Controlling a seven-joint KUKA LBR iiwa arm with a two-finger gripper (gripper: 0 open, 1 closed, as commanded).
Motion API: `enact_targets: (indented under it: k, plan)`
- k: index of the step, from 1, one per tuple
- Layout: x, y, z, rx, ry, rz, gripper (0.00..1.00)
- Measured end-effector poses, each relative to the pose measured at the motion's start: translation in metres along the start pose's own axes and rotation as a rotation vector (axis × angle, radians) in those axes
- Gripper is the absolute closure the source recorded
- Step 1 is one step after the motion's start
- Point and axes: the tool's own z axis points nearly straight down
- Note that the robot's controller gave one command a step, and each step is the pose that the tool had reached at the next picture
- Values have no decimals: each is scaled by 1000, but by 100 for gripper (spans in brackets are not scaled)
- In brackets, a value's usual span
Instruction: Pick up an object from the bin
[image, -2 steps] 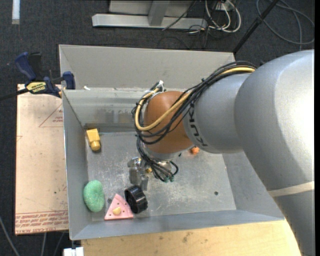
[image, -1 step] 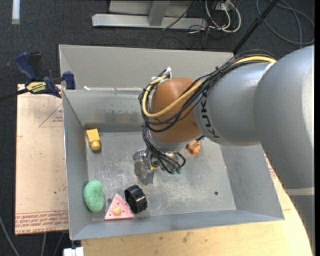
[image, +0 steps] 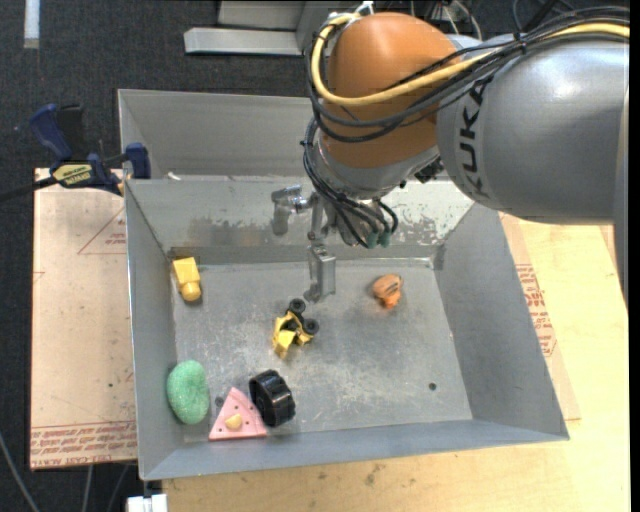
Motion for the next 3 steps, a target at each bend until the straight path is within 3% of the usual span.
enact_targets:
  k: [1,2,3]
  plan:
    - [1,0,4,0,6,0,0]
    - [7,-1,26,0,-1,-87,0]
    - [24,-10,81,-3,15,-221,0]
